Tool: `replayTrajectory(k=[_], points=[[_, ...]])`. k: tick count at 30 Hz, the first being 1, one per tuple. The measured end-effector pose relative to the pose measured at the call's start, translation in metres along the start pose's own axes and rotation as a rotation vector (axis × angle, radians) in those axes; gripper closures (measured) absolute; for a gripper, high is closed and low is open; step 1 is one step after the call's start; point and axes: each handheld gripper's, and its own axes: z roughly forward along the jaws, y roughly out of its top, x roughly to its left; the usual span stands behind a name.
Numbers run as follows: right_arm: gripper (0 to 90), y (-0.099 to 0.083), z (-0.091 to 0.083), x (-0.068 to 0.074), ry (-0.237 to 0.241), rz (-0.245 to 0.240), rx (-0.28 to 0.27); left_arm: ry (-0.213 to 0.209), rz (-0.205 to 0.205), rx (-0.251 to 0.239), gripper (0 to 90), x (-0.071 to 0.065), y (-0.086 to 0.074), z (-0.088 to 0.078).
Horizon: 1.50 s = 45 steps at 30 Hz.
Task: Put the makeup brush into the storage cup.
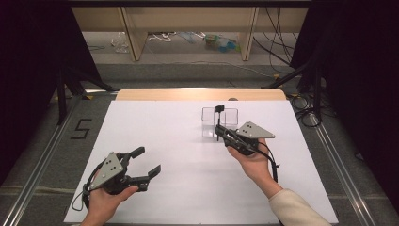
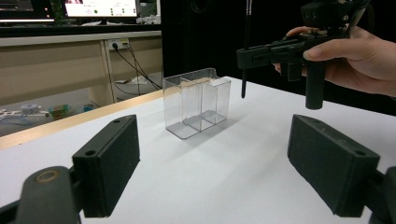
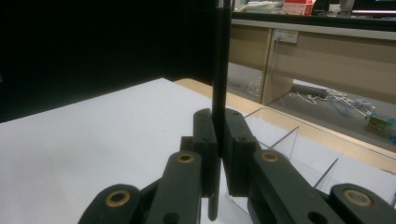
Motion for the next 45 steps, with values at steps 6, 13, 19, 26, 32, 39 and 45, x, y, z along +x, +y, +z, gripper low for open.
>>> replayTrajectory(k=[6,13,19,26,32,39,45], points=[[85.5,0.004,0.000,-0.004,-0.010,0.018,-0.004,0.000,-0.002,0.000,16.7,0.000,0.000,0.000],[85.5,0.002,0.002,-0.008,-0.024,-0.001,-0.004,0.000,-0.004,0.001,16.7,0.000,0.000,0.000],[85.5,0.002,0.005,-0.010,-0.025,0.001,-0.009,0.000,-0.003,0.002,16.7,0.000,0.000,0.000],[85.5,0.004,0.008,-0.012,-0.035,0.007,-0.006,0.000,-0.002,0.002,16.7,0.000,0.000,0.000],[85.5,0.005,0.011,-0.015,-0.039,0.006,-0.008,-0.001,-0.003,0.001,16.7,0.000,0.000,0.000],[85.5,0.007,0.013,-0.017,-0.049,0.017,-0.010,-0.002,-0.002,0.001,16.8,0.000,-0.001,0.000],[85.5,0.008,0.016,-0.020,-0.056,0.006,-0.019,-0.002,-0.002,0.001,16.7,0.001,-0.001,0.000]])
